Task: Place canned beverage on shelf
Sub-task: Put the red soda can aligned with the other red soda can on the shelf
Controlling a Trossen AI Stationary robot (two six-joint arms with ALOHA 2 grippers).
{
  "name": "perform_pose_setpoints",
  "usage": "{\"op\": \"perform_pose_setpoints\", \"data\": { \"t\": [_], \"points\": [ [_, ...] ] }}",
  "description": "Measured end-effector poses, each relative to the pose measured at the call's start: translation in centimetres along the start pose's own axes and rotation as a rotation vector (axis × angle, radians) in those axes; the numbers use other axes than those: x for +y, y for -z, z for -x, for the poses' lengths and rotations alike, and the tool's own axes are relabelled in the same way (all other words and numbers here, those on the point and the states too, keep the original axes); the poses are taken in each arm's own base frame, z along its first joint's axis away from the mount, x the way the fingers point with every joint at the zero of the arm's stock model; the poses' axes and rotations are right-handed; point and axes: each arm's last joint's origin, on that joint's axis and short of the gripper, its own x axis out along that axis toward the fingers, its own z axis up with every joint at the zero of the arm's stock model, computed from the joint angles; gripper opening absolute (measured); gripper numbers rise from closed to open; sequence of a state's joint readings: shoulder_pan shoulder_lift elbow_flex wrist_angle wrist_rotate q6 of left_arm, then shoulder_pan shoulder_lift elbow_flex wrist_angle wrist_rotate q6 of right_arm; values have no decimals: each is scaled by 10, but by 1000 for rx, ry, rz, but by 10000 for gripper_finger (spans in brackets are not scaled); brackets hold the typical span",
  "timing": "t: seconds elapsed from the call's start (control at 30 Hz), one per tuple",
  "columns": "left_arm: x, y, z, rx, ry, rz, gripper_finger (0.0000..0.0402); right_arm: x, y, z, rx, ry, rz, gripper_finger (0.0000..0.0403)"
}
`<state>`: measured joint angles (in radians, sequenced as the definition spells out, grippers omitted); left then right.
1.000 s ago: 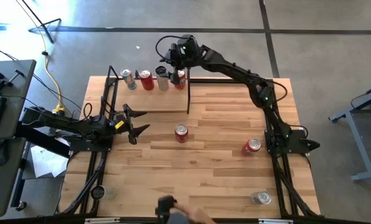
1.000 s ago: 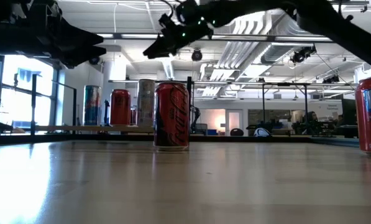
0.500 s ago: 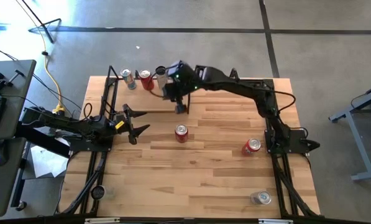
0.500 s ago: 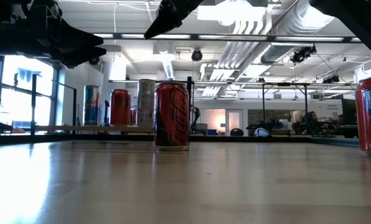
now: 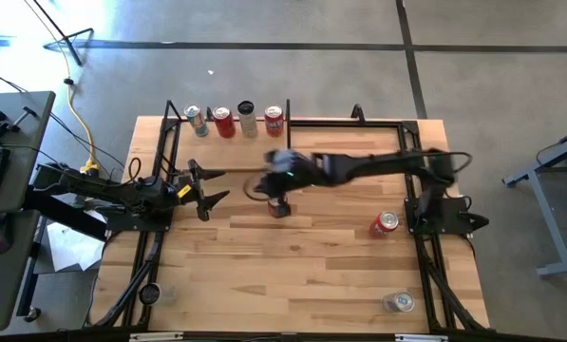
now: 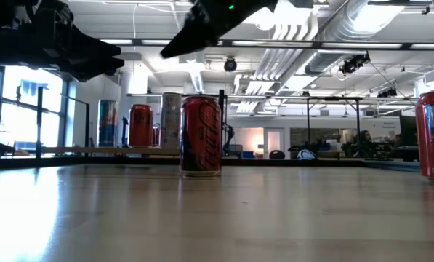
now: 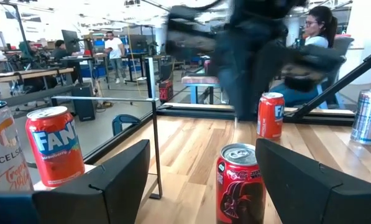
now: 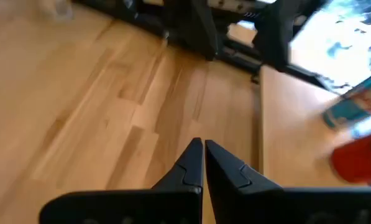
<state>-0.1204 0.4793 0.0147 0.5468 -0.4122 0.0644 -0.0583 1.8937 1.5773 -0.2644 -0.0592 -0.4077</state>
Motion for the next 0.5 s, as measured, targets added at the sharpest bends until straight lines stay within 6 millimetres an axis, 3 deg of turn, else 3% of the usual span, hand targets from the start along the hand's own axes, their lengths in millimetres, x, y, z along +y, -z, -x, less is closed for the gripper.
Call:
{"op": "perform_pose_setpoints", "data": {
  "t": [0.33, 0.5],
  "points": [
    [0, 0, 0, -3, -2, 9, 279, 90, 24, 116, 78, 296, -287, 0],
    [0, 0, 0, -4, -4, 36, 279, 119, 34, 167, 249, 269, -568, 0]
  ]
}}
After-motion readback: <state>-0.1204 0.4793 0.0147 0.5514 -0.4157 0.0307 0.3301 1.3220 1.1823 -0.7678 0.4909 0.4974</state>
